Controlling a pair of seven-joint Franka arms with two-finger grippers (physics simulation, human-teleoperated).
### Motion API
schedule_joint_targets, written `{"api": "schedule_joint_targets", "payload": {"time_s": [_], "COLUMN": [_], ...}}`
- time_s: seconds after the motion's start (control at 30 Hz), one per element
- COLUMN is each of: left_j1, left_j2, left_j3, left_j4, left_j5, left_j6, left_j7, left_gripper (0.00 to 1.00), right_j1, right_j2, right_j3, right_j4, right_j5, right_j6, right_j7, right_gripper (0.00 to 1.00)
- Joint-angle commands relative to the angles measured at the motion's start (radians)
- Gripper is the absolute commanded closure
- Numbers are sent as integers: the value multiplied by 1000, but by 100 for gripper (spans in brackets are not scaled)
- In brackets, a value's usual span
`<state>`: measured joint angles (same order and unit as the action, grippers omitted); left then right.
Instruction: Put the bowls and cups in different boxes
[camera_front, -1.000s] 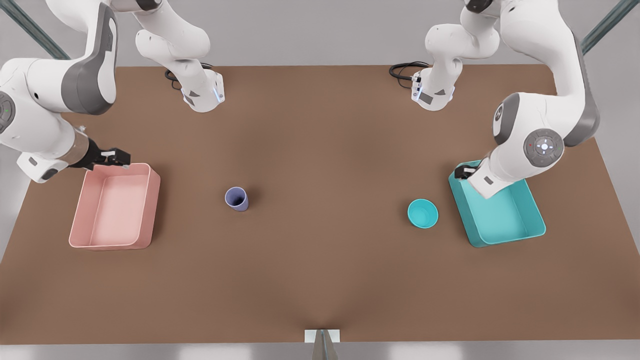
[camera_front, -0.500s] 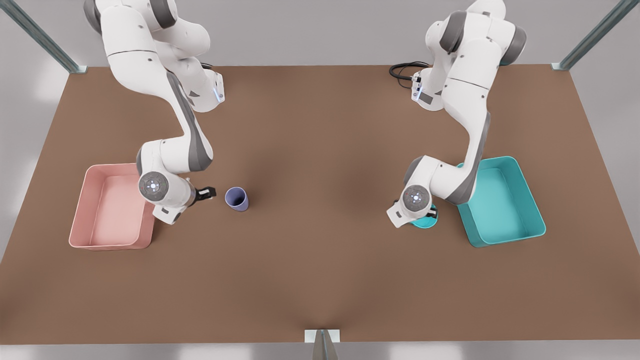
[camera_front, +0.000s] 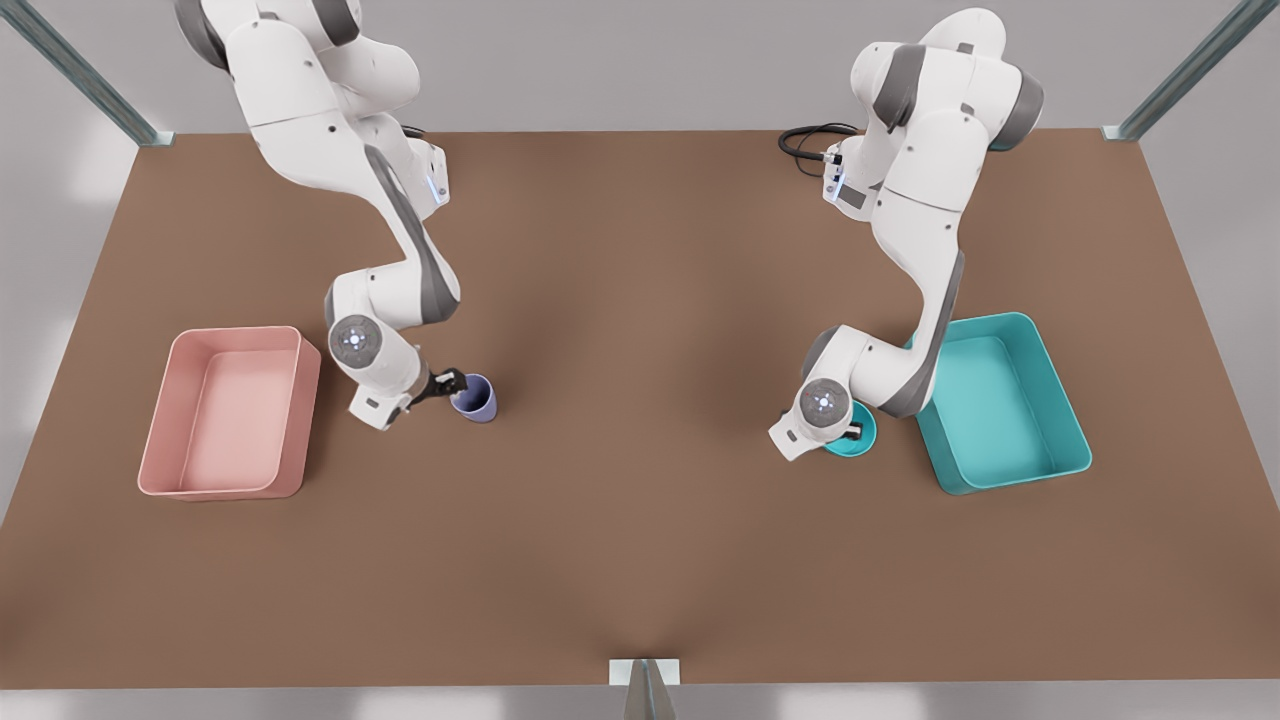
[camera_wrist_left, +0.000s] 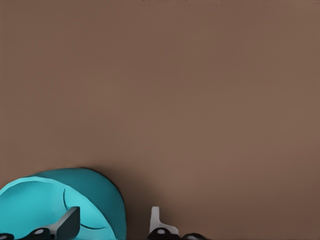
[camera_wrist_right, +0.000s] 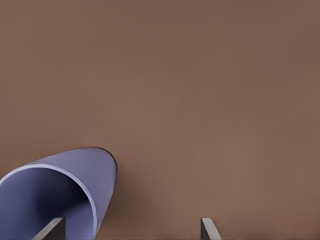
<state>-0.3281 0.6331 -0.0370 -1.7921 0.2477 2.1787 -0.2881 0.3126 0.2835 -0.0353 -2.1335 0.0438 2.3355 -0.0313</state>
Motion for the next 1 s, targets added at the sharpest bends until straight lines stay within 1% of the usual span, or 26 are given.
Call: {"api": "schedule_joint_targets", "payload": {"time_s": [0.0, 0.03, 0.07, 0.1, 0.17, 0.2, 0.27, 0.33, 0.43, 0.47, 0.5, 0.53, 0.57, 0.63, 0.67, 0.7, 0.73, 0.77, 0.83, 0.87, 0.9, 0.97], "left_j1": [0, 0, 0, 0, 0, 0, -5, -6, -5, -5, -3, 6, 52, 170, 210, 242, 253, 257, 277, 277, 277, 277], "left_j2": [2, 2, 2, 0, -3, -3, -24, -61, -131, -139, -174, -242, -291, -325, -325, -325, -317, -306, -285, -285, -279, -262], "left_j3": [0, 2, 2, 2, 2, 2, 2, 2, 17, 22, 46, 95, 124, 126, 126, 128, 169, 180, 183, 183, 183, 183], "left_j4": [0, 0, 0, 0, 2, 3, 5, 7, 13, 13, 14, 29, 42, 43, 43, 42, 37, 33, 2, -38, -81, -128], "left_j5": [2, 1, 1, 1, 1, -1, -1, -1, 1, 1, 1, 1, -1, -5, -7, -5, -5, -5, -5, -5, -5, -5], "left_j6": [18, 18, 16, 16, 15, 15, 12, -10, -109, -111, -141, -194, -218, -220, -220, -218, -209, -206, -203, -182, -140, -76], "left_j7": [-94, -94, -94, -100, -123, -125, -180, -181, -180, -180, -178, -164, -93, 67, 121, 158, 199, 207, 208, 207, 205, 205], "left_gripper": [30, 33, 40, 48, 67, 73, 79, 79, 79, 79, 79, 79, 79, 79, 79, 79, 79, 79, 79, 79, 79, 79], "right_j1": [5, 10, 13, 17, 19, 19, 28, 30, 28, 28, 28, 28, 34, 39, 39, 39, 40, 39, 25, 11, -16, -105], "right_j2": [8, 13, 14, 14, 34, 48, 68, 95, 98, 100, 103, 111, 115, 112, 112, 108, 102, 94, 51, 34, -6, -73], "right_j3": [0, 0, 0, 0, 0, 0, 0, 0, 0, 0, 0, 0, 0, 0, 0, 0, 0, 0, 0, -2, -3, -14], "right_j4": [-3, -3, -3, -3, 0, 1, 6, 10, 12, 12, 13, 20, 23, 33, 46, 46, 47, 47, 79, 90, 118, 194], "right_j5": [2, 2, 2, 2, 2, 1, 2, 1, 1, 1, -1, -1, 1, 1, 1, 1, 1, 2, 1, 2, 2, -13], "right_j6": [31, 31, 31, 31, 39, 44, 47, 73, 74, 76, 77, 77, 77, 76, 65, 65, 64, 64, 24, 19, -10, -148], "right_j7": [36, 36, 36, 36, 36, 36, 36, 36, 34, 31, 25, 21, 21, 21, 21, 22, 25, 25, 16, -19, -39, -191], "right_gripper": [0, 0, 0, 0, 0, 0, 0, 0, 1, 15, 33, 43, 45, 69, 79, 79, 79, 79, 79, 79, 79, 79]}}
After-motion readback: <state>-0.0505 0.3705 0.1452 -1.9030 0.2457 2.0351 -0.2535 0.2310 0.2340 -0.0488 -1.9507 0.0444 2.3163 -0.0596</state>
